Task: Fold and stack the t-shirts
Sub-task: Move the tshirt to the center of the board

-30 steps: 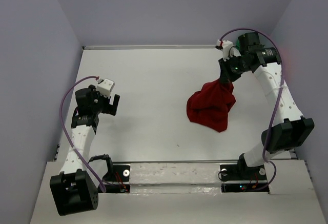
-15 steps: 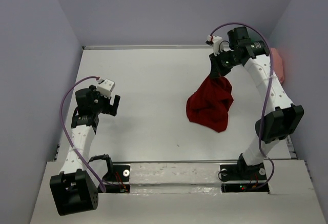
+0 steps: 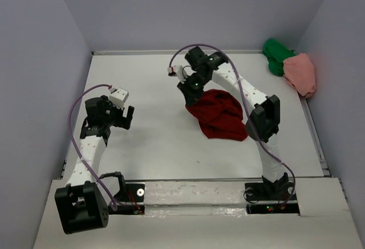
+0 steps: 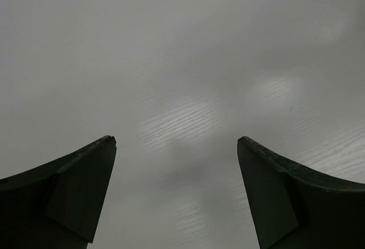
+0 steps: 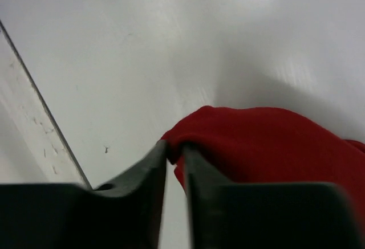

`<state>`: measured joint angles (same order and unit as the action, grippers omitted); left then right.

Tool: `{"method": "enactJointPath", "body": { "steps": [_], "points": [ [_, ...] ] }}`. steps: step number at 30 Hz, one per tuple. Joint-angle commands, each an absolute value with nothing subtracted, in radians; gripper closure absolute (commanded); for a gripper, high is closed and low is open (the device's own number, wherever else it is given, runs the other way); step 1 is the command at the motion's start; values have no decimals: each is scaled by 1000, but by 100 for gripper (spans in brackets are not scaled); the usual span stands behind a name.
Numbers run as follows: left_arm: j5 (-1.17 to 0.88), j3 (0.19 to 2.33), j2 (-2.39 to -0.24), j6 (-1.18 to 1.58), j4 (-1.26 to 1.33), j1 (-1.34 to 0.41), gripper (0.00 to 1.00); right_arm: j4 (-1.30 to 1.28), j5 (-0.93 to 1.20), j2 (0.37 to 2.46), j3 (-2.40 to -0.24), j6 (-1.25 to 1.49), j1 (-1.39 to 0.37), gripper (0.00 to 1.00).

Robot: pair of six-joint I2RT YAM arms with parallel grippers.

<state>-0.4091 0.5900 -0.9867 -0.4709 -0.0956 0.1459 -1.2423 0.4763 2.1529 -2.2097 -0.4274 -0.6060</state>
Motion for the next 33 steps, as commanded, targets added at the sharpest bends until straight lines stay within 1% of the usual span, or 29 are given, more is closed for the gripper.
{"method": "enactJointPath", "body": {
  "steps": [1, 2, 4, 5, 6, 7, 9, 10, 12, 14, 17, 18, 19, 21, 26, 33],
  "points": [
    [-422, 637, -999, -480, -84, 147, 1, -1319, 512, 2183, -2232, -482, -722, 53],
    [-423, 638, -1002, -482, -84, 149, 1, -1295, 506, 2177, -2197, -483, -732, 37],
    [-426, 640, -1008, -482, -84, 147, 1, -1266, 451, 2117, -2146, -471, -732, 14],
    [-428, 640, -1008, -482, -86, 149, 1, -1225, 422, 2085, -2085, -468, -732, 3],
    [-429, 640, -1006, -482, -86, 149, 1, -1203, 387, 2047, -2050, -460, -732, 3],
    [-437, 640, -1006, -482, -86, 147, 1, -1186, 330, 1970, -2016, -453, -732, 3],
    [-445, 640, -1003, -483, -86, 147, 1, -1132, 243, 1893, -1922, -430, -723, 1],
    [-448, 641, -1003, -485, -86, 147, 1, -1114, 169, 1819, -1889, -411, -695, 0],
    [-459, 644, -997, -483, -89, 147, 1, -1044, 73, 1745, -1779, -378, -657, 0],
    [-468, 644, -993, -483, -92, 147, 1, -1022, 31, 1656, -1712, -368, -550, 1],
    [-477, 643, -979, -486, -97, 147, 1, -1023, 61, 1596, -1593, -357, -424, 16],
    [-477, 643, -976, -486, -97, 147, 1, -1008, 60, 1553, -1550, -360, -407, 18],
    [-483, 643, -971, -486, -97, 147, 1, -999, 60, 1536, -1463, -370, -384, 21],
    [-486, 646, -968, -486, -100, 147, 1, -962, 58, 1491, -1381, -364, -365, 26],
    [-489, 647, -963, -489, -104, 147, 1, -876, 80, 1462, -1182, -354, -318, 31],
    [-489, 647, -959, -491, -110, 147, 1, -767, 109, 1543, -1095, -360, -233, 35]
  ]
}}
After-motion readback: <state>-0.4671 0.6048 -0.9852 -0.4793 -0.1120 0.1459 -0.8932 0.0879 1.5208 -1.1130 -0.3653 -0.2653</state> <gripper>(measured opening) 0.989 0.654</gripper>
